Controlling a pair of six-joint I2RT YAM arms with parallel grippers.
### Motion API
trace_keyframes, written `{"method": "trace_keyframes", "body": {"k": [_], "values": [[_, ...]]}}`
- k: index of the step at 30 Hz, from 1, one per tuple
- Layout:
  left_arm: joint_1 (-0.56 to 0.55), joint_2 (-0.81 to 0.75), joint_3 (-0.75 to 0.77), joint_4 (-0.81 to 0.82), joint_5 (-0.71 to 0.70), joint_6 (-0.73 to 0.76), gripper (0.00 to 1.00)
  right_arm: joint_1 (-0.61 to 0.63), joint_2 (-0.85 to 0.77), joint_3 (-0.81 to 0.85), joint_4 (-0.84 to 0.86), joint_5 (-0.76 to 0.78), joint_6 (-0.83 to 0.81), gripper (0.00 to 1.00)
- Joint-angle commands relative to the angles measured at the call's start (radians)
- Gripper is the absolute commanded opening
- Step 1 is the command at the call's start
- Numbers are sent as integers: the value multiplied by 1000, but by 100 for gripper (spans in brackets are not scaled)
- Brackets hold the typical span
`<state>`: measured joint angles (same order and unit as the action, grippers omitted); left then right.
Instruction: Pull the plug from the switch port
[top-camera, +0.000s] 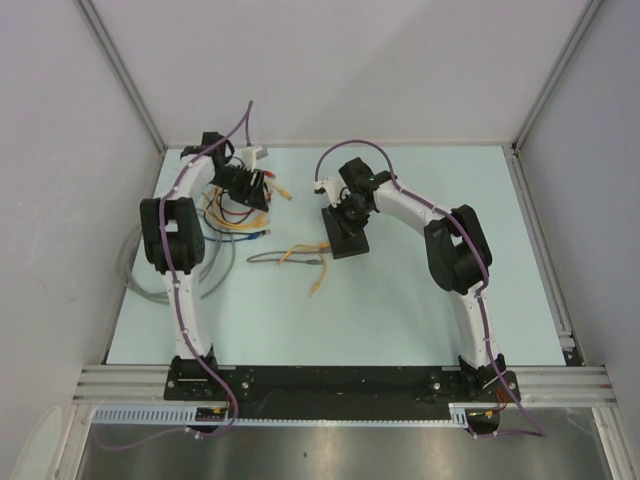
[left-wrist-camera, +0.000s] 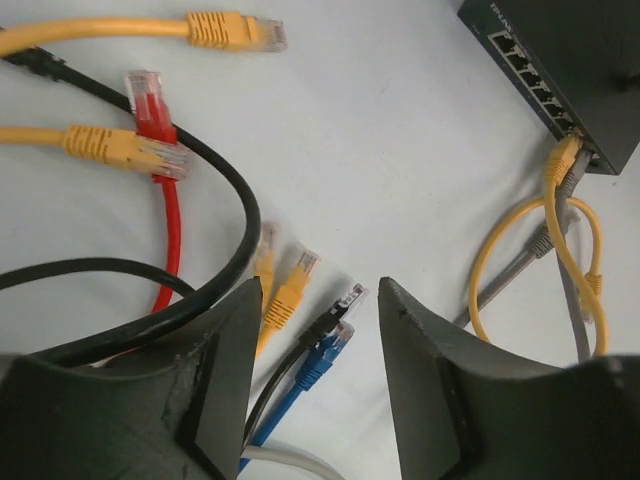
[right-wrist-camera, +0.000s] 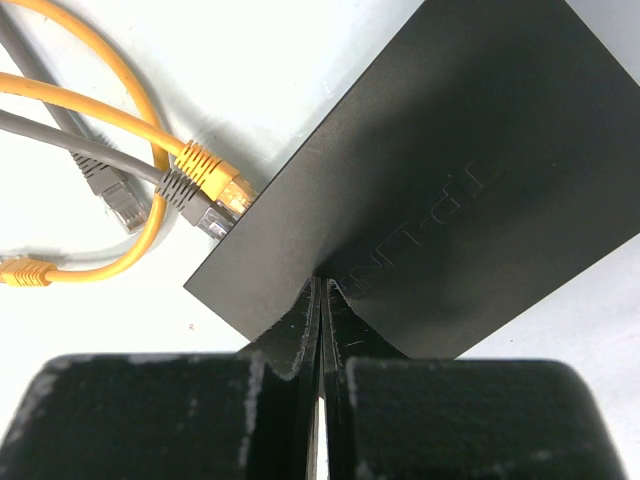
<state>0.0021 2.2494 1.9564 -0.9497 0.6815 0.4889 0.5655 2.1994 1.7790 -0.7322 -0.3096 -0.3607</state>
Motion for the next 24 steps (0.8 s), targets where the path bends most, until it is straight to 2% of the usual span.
{"method": "trace_keyframes", "body": {"k": [1,7,13,18,24], "values": [[-26,-160,-21,111,68,8,57,17,92,-78,-102,40,-17,0],[-143,-218,9,115,208,-47,59,11,77,-84,-105,41,-15,0],[-247,-203,-85,172,312,-166,59,8,14,-115,-105,38,-11,0],[-257,-179,-253,360,359,-309,59,0,-44,-135,-105,24,2,0],[-257,-82,-283,382,366,-349,59,1,-63,-181,-98,24,-7,0]]}}
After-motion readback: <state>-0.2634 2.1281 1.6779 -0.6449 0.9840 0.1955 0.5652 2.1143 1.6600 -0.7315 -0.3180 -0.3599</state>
